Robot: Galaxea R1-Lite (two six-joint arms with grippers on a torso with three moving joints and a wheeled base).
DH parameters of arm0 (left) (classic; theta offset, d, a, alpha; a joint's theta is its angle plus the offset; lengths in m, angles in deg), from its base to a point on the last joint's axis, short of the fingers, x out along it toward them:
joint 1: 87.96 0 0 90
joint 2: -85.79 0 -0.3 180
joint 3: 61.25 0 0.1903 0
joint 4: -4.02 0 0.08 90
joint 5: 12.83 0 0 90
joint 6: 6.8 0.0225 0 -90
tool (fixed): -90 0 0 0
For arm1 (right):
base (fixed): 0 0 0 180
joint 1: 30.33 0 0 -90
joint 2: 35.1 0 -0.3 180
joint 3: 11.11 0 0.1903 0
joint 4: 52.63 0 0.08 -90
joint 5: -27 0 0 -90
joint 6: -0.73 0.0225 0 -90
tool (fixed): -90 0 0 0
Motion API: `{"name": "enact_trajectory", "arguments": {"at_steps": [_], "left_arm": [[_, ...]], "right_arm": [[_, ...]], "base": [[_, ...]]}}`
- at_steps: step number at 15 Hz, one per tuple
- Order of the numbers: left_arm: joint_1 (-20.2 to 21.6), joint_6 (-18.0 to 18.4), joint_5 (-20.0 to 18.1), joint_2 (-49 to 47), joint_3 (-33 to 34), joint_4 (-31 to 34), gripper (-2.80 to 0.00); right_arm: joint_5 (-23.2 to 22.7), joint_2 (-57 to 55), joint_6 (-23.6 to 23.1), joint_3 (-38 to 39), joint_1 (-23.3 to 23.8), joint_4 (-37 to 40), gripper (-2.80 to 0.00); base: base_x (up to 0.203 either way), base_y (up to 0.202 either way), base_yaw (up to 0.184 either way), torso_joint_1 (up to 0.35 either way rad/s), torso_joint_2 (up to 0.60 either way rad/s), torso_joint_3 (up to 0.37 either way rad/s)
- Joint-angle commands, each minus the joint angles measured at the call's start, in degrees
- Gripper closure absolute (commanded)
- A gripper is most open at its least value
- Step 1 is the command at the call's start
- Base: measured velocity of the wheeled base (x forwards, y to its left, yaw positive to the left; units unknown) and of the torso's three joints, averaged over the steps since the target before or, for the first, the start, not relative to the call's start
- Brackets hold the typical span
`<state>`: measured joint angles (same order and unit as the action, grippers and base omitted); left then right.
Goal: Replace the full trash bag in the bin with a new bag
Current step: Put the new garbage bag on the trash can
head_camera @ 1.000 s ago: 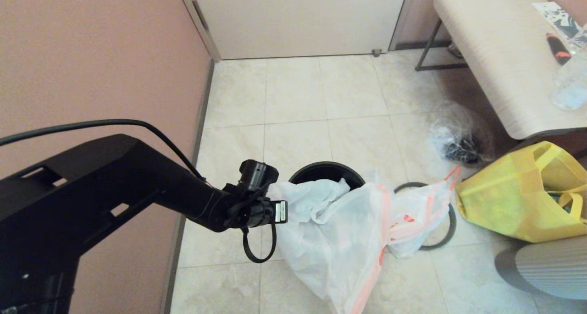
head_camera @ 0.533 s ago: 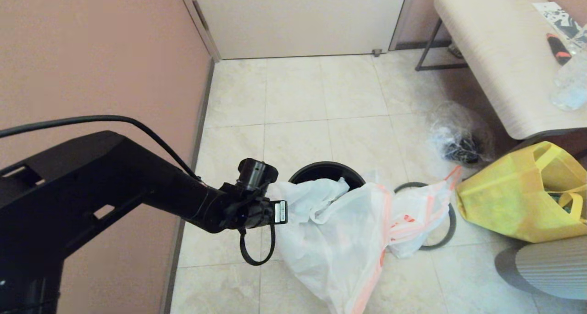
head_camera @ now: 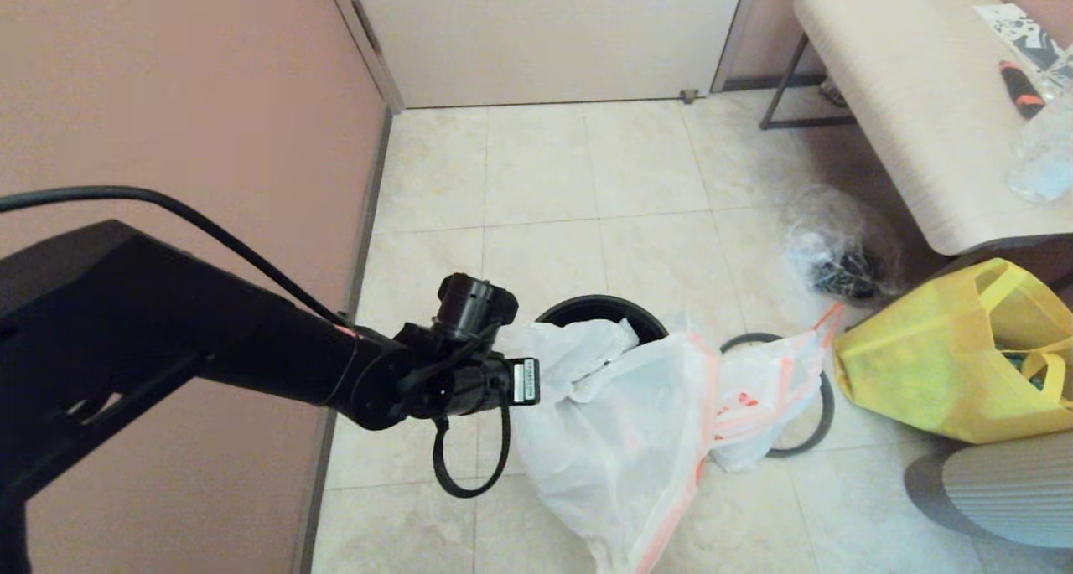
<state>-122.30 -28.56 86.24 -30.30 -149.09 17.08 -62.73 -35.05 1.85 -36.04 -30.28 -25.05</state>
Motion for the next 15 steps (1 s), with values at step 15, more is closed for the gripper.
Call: {"name": "enact_trajectory", "arguments": {"at_steps": [15], "left_arm": [[1.4,16.8,4.9,-44.3,-46.7,2.2,0.00]], "right_arm": [[0.0,0.0,0.0,0.0,0.0,0.0,0.00]], "base": [[0.000,0.000,0.000,0.000,0.00,0.000]]}}
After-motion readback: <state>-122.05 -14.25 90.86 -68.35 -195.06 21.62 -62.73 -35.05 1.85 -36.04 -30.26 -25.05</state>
